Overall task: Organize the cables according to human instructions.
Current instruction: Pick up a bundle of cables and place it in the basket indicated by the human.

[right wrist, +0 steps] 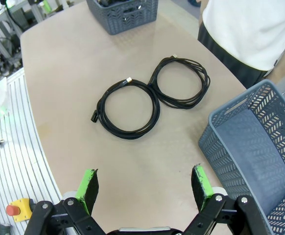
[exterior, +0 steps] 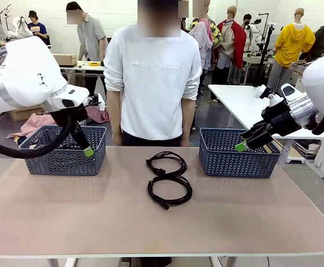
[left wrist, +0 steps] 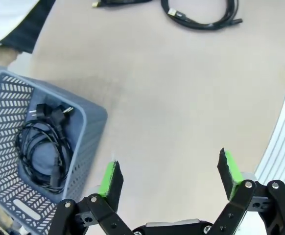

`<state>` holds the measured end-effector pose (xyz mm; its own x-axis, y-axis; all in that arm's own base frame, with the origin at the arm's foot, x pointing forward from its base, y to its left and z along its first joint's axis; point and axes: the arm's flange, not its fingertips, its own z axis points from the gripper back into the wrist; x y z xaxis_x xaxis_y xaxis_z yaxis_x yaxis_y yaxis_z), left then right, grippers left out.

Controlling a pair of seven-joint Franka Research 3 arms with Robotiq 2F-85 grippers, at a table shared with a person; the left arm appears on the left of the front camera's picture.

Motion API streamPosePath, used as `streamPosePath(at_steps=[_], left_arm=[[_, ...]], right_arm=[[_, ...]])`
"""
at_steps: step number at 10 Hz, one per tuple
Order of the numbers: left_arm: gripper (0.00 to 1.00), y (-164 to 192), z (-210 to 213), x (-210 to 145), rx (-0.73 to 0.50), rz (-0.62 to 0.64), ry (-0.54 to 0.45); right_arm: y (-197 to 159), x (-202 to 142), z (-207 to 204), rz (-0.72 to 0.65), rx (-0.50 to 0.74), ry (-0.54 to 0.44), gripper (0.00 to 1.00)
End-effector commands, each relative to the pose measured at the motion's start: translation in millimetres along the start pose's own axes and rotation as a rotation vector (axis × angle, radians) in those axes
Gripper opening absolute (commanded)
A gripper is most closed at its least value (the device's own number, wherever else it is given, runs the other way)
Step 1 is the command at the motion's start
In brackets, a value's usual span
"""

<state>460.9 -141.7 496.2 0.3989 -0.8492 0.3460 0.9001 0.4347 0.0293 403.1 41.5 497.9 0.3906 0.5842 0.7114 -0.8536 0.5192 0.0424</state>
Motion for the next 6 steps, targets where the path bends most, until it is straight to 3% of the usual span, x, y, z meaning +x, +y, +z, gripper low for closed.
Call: streamPosePath(at_steps=[1,6], left_arm=[[1.00,-5.9,0.1,-5.7,-0.037,-0.029,-0.036],[1.00,-2.7,-0.1,0.0,-0.012,-0.010,-0.005]], right_arm=[[-3.5,0.4,-1.1,0.019,0.014,-0.036,1.00],[-3.5,0.4,-1.1,0.019,0.014,-0.036,1.00]])
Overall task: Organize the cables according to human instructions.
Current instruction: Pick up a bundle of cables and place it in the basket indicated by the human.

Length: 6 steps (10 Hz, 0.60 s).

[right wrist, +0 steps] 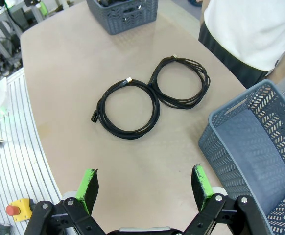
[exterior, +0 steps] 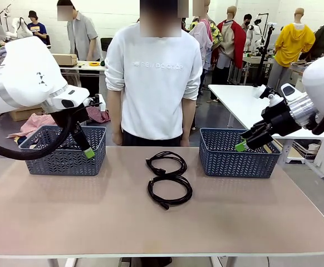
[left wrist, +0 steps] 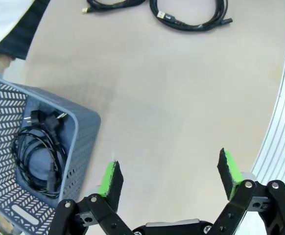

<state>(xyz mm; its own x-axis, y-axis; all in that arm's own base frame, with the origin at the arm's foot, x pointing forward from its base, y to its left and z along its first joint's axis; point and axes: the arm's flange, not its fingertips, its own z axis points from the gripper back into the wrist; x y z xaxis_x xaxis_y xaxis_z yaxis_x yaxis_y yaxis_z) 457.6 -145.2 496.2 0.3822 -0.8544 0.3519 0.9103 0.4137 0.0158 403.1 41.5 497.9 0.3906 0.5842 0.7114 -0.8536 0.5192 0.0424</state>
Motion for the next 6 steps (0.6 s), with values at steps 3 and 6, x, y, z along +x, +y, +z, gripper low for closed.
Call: streamPosePath(at_steps=[3,6], left_arm=[[1.00,1.8,0.4,-1.7,0.009,0.007,0.002],[1.00,1.8,0.4,-1.7,0.009,0.007,0.002]], right_arm=[[-3.5,0.5,-1.1,0.019,0.014,-0.036,1.00],[-3.5,0.5,-1.1,0.019,0.014,-0.036,1.00]])
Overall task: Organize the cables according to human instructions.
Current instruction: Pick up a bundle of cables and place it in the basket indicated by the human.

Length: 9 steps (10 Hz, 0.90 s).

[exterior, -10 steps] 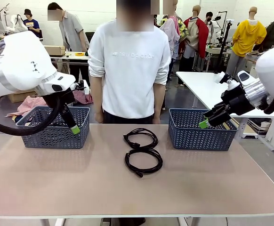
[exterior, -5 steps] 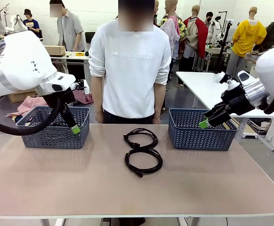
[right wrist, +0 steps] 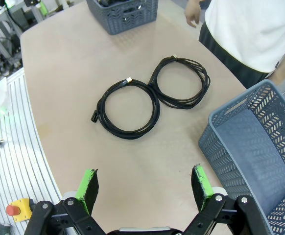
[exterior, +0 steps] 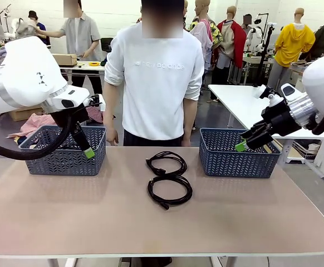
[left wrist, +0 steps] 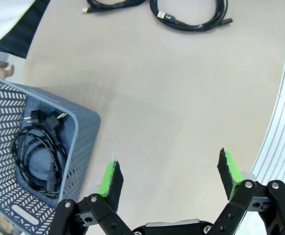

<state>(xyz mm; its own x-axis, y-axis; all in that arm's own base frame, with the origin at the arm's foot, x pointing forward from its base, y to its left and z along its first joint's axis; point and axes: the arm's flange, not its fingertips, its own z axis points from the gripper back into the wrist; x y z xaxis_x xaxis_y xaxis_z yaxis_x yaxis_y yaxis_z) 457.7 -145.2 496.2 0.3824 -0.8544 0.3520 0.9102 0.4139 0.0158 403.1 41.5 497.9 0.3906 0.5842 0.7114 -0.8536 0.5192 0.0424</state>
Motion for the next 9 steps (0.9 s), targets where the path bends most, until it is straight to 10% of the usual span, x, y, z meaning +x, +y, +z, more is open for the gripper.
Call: streamPosePath(at_steps=[1,9], left_arm=[[1.00,1.7,0.4,-1.7,0.009,0.007,0.002],[1.00,1.7,0.4,-1.7,0.009,0.007,0.002]], right_arm=[[-3.5,0.5,-1.1,0.019,0.014,-0.036,1.00],[-3.5,0.5,-1.1,0.019,0.014,-0.036,1.00]])
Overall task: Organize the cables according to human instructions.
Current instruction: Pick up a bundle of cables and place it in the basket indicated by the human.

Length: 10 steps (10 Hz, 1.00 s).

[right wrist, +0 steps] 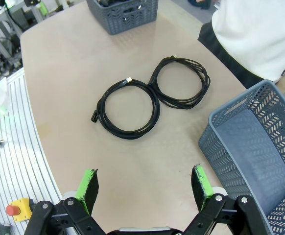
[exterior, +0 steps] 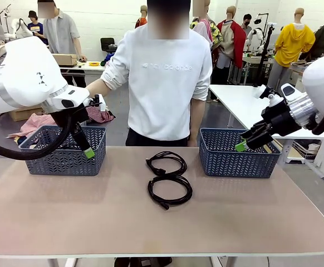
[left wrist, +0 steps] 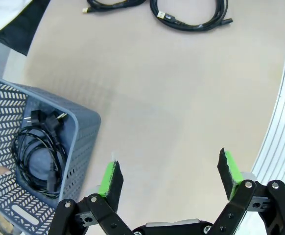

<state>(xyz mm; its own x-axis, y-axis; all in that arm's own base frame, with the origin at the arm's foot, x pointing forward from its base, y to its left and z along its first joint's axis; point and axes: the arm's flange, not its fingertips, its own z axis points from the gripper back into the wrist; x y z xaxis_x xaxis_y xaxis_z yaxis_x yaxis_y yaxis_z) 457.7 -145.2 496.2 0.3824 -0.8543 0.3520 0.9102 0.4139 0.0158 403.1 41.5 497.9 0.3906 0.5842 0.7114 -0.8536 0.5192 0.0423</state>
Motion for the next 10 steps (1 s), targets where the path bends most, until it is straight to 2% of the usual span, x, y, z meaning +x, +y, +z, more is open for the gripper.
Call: streamPosePath(at_steps=[1,7,9,10], left_arm=[[1.00,2,0,-2,0.009,0.007,0.002],[1.00,0,0,0,0.000,0.000,0.000],[1.00,0,-10,27,0.034,-0.149,0.065],[1.00,-6,-19,46,0.046,-0.277,0.090]], right_arm=[[-3,0,-1,0.019,0.014,-0.036,1.00],[-3,0,-1,0.019,0.014,-0.036,1.00],[-3,0,-1,0.019,0.014,-0.036,1.00],[-3,0,-1,0.019,0.014,-0.036,1.00]])
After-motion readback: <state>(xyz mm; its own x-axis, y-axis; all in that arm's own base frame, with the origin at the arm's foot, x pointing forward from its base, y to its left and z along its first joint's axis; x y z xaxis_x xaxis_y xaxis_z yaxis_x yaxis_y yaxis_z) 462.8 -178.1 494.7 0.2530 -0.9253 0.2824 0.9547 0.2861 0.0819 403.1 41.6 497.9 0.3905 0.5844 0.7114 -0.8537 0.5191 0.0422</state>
